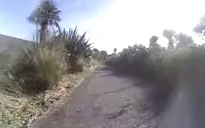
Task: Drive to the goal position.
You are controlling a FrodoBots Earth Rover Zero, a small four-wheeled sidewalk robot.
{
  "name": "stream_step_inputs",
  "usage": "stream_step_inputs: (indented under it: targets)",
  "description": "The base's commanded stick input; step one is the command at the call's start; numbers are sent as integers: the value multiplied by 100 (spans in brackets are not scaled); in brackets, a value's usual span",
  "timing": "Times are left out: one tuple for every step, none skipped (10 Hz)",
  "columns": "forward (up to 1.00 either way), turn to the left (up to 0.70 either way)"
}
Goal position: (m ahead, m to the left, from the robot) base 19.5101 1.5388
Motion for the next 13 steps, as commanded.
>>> stream_step_inputs:
  targets:
    - [45,-27]
    - [45,-27]
    - [45,-27]
    - [45,-27]
    - [45,-27]
    - [45,-27]
    - [45,-27]
    - [45,-27]
    - [45,-27]
    - [45,-27]
    - [45,-27]
    - [45,-27]
    - [45,-27]
